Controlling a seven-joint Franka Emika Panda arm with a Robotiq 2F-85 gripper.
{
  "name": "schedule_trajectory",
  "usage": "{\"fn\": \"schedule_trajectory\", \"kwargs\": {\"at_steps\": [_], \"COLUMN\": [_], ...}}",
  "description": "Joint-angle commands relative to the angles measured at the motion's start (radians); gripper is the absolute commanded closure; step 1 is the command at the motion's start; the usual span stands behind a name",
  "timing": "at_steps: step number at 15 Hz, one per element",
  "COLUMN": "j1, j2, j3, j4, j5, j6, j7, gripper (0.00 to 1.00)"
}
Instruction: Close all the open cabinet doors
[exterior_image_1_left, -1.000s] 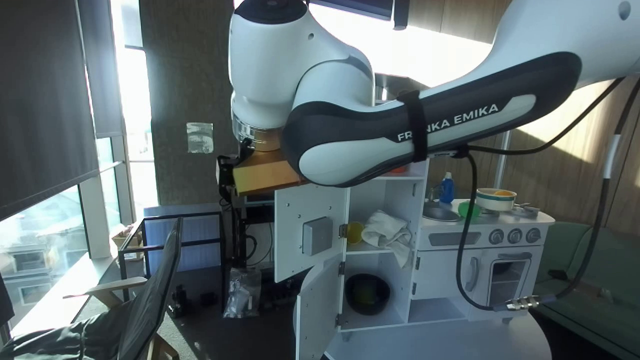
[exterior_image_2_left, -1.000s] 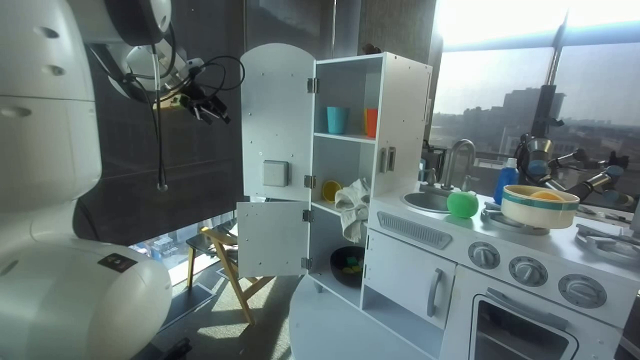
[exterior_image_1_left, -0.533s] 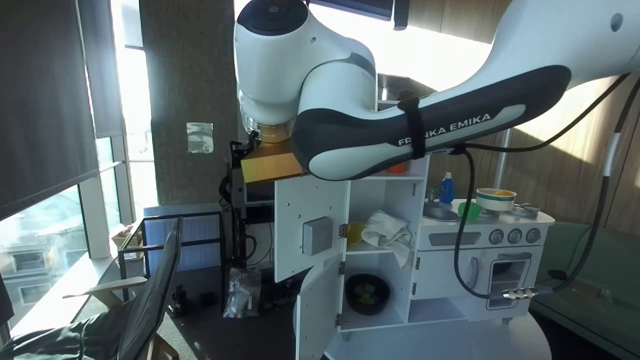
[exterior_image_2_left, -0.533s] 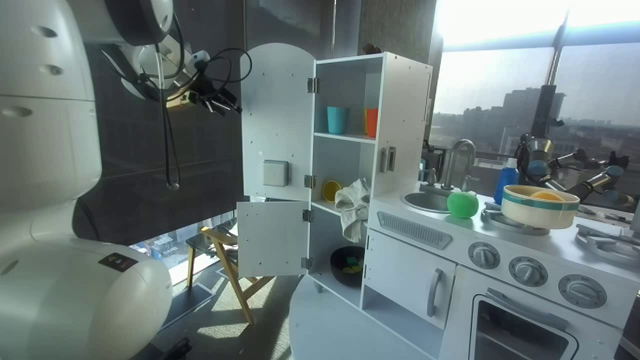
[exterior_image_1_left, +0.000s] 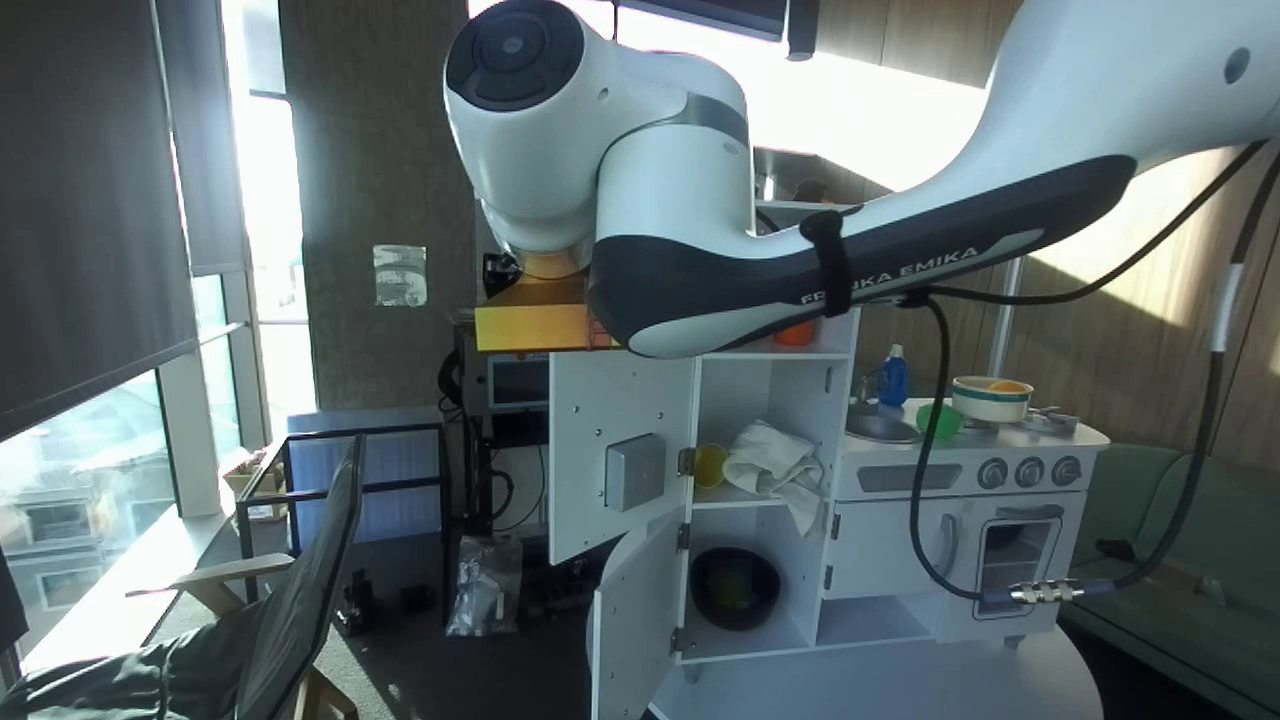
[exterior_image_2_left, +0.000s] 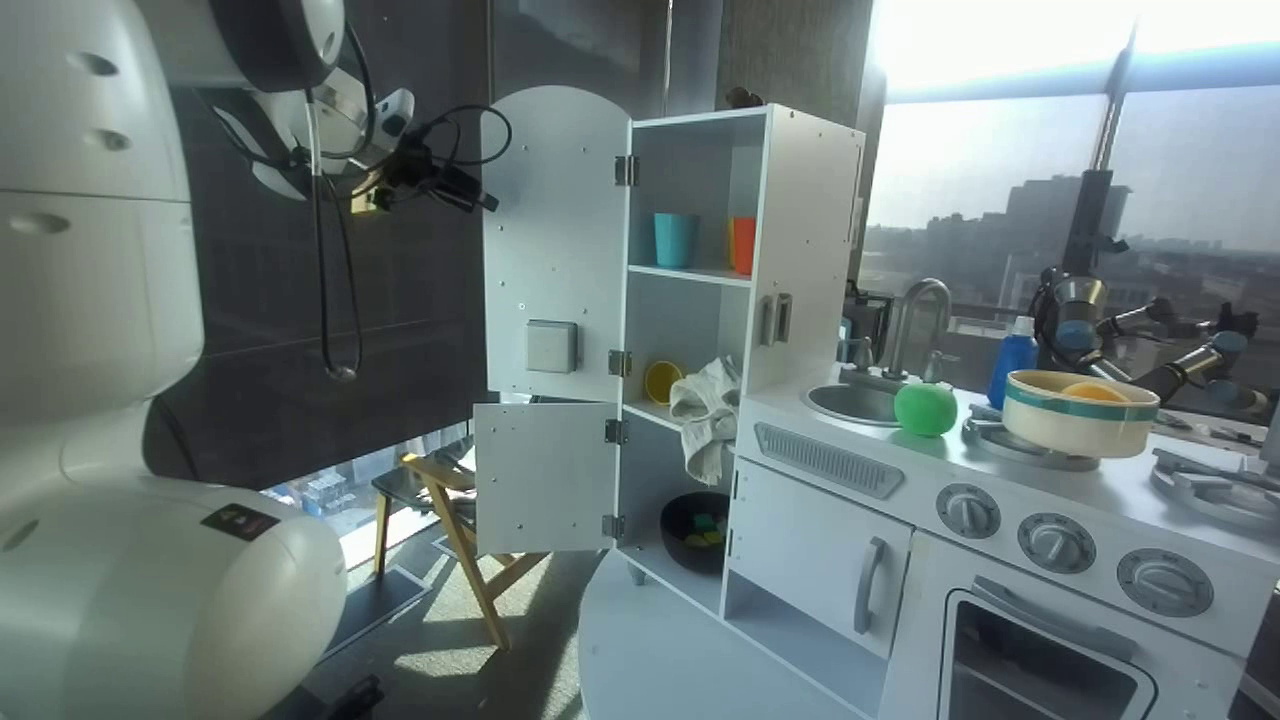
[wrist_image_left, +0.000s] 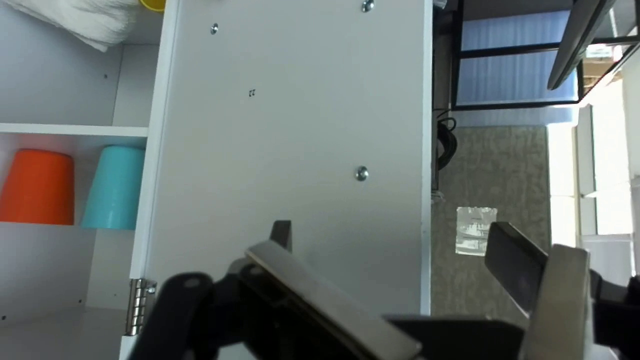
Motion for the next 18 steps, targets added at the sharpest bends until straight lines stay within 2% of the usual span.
{"fn": "schedule_trajectory", "kwargs": {"at_steps": [1, 8, 13, 18], "j1": [0.031, 0.053, 0.075, 0.103], "j2": [0.023, 0.032, 0.05, 0.065], "j3": [-0.006, -0.002, 0.005, 0.009], "j4": [0.041, 0.05, 0.073, 0.095], "j5": [-0.063, -0.101, -0.074, -0.083], "j6": [-0.085, -0.207, -0.281, -0.421], "j7": [0.093, 0.182, 0.239, 0.241], "gripper": [0.0, 0.0, 0.0, 0.0]}}
